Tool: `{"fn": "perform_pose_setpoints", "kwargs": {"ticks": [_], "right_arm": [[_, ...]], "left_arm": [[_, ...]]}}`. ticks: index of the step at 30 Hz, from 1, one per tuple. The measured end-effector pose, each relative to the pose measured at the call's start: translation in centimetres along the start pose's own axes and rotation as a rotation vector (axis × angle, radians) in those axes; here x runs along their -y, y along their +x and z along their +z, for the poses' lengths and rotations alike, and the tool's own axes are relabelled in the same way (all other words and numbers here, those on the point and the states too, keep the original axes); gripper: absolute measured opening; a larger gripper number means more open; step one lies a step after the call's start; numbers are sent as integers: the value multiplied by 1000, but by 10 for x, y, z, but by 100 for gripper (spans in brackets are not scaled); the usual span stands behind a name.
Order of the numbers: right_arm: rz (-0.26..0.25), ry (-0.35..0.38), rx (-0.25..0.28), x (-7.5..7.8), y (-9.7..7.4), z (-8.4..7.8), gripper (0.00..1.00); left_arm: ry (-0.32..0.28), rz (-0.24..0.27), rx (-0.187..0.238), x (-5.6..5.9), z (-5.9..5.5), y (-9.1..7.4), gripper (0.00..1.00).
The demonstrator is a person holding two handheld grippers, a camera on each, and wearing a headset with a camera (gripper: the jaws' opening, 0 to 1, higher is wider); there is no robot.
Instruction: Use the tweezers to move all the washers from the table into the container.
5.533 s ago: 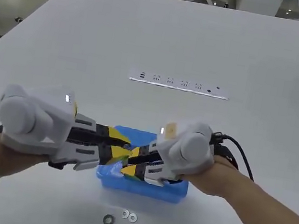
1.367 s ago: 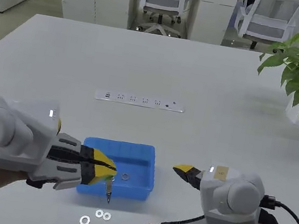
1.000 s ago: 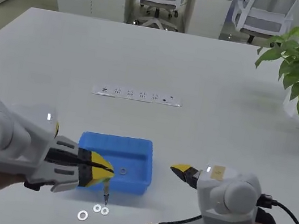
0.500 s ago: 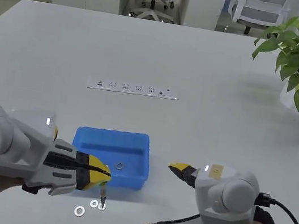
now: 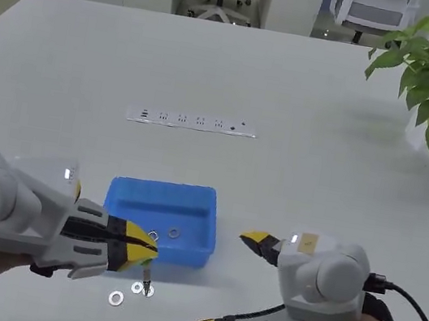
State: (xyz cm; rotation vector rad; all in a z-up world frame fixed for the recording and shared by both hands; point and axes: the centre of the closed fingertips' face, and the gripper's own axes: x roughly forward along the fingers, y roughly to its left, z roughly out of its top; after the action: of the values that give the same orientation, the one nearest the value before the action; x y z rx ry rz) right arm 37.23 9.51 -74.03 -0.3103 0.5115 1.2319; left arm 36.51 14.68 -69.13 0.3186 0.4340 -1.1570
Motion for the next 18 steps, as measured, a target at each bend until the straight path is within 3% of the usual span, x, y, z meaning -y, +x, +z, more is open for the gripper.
{"fn": "perform_pose_setpoints", "kwargs": {"ticks": [18], "right_arm": [[6, 10, -9, 0, 0, -6, 99]], "left_arm": [[9, -17, 0, 5, 1, 5, 5]]}}
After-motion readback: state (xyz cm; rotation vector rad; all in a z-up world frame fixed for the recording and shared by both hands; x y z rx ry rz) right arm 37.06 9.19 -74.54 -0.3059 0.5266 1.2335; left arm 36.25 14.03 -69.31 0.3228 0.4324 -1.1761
